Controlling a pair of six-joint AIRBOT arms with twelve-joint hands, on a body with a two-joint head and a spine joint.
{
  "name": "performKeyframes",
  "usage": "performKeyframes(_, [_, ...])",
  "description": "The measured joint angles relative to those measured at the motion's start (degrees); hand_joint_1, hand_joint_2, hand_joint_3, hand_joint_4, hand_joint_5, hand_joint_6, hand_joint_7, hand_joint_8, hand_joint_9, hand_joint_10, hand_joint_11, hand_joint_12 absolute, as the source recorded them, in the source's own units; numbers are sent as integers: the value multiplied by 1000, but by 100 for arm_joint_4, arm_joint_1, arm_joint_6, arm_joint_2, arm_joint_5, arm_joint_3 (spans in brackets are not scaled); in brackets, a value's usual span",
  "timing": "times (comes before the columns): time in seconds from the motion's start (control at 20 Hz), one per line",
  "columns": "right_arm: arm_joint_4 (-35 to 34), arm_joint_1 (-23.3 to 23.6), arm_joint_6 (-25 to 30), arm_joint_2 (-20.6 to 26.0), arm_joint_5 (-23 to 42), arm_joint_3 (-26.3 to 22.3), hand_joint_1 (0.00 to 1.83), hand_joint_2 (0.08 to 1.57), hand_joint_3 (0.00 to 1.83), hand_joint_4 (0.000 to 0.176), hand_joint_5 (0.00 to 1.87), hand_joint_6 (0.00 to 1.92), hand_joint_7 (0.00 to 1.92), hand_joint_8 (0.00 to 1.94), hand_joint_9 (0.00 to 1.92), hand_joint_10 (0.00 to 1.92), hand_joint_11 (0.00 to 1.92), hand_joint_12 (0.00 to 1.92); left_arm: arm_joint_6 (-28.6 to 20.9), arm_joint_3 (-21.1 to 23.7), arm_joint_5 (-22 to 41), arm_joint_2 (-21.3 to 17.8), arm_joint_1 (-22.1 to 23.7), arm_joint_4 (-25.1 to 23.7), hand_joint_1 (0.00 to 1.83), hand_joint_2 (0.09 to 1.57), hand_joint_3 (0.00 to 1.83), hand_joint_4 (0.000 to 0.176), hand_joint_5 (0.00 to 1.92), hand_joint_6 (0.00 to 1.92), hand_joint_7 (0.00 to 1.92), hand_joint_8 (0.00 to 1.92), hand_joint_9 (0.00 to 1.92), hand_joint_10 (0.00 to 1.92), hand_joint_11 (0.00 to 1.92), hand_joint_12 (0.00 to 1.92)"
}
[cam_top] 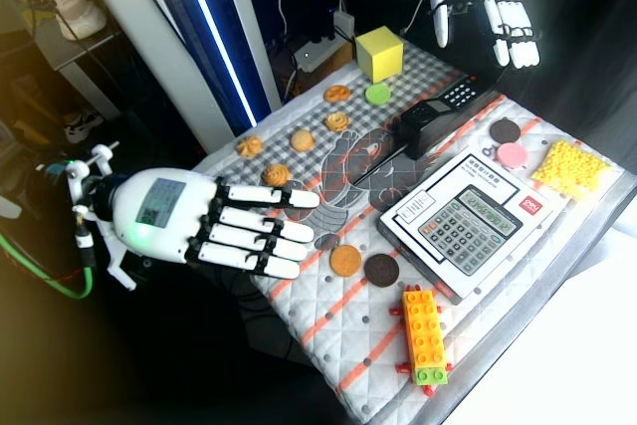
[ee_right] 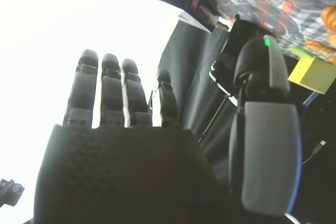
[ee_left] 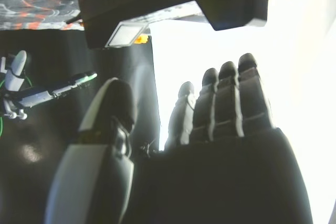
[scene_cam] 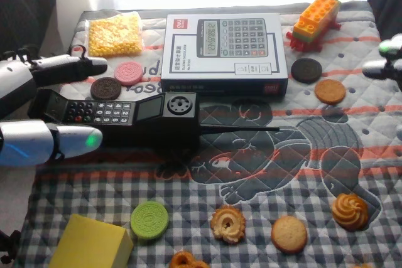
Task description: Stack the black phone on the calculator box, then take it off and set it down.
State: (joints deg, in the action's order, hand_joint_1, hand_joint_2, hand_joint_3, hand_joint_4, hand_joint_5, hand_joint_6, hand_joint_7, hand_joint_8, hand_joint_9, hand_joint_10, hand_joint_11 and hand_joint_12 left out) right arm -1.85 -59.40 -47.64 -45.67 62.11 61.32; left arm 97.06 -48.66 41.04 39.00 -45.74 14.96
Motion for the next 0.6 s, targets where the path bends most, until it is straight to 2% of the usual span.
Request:
performKeyframes(0.05, [-2, 7, -2, 0, -9, -4, 68, 1274, 0, 127, 371, 0, 316, 1, 322, 0, 222, 390, 2, -98, -66, 94, 79, -7, 547, 1070, 0, 144, 186, 0, 302, 0, 327, 38, 0, 987])
performKeyframes(0.1, [-2, 11, -2, 0, -2, -4, 87, 1273, 0, 128, 372, 0, 321, 2, 320, 0, 211, 377, 2, -219, -208, 201, 192, 7, 587, 987, 0, 170, 110, 0, 235, 0, 283, 11, 0, 832])
performKeyframes(0.15, [0, 11, -2, 0, -7, -4, 89, 1273, 0, 128, 368, 0, 322, 2, 317, 0, 203, 371, 2, -313, -302, 278, 254, 11, 645, 898, 0, 175, 46, 0, 166, 0, 217, 1, 0, 740])
performKeyframes(0.25, [-4, 11, -2, 0, -26, -4, 118, 1276, 0, 118, 379, 4, 331, 4, 332, 5, 234, 379, 42, -485, -625, 422, 492, 44, 650, 846, 0, 176, 13, 0, 99, 0, 154, 0, 0, 691])
performKeyframes(0.3, [0, 11, -2, 0, -26, -4, 124, 1275, 0, 119, 380, 3, 337, 6, 344, 10, 251, 385, 208, -514, -743, 461, 612, 48, 648, 841, 0, 176, 13, 0, 76, 0, 155, 1, 0, 723])
performKeyframes(0.5, [7, 11, -2, 2, -26, -4, 149, 1282, 1, 124, 378, 2, 346, 5, 364, 11, 282, 391, 1473, -514, -1180, 671, 938, 267, 642, 848, 0, 176, 0, 0, 134, 4, 170, 1, 0, 597])
performKeyframes(0.6, [-2, 11, -2, 0, -31, -4, 181, 1282, 0, 122, 386, 3, 346, 2, 361, 6, 269, 378, 1714, -514, -1397, 737, 960, 352, 653, 855, 1, 176, 20, 4, 172, 8, 203, 9, 0, 655])
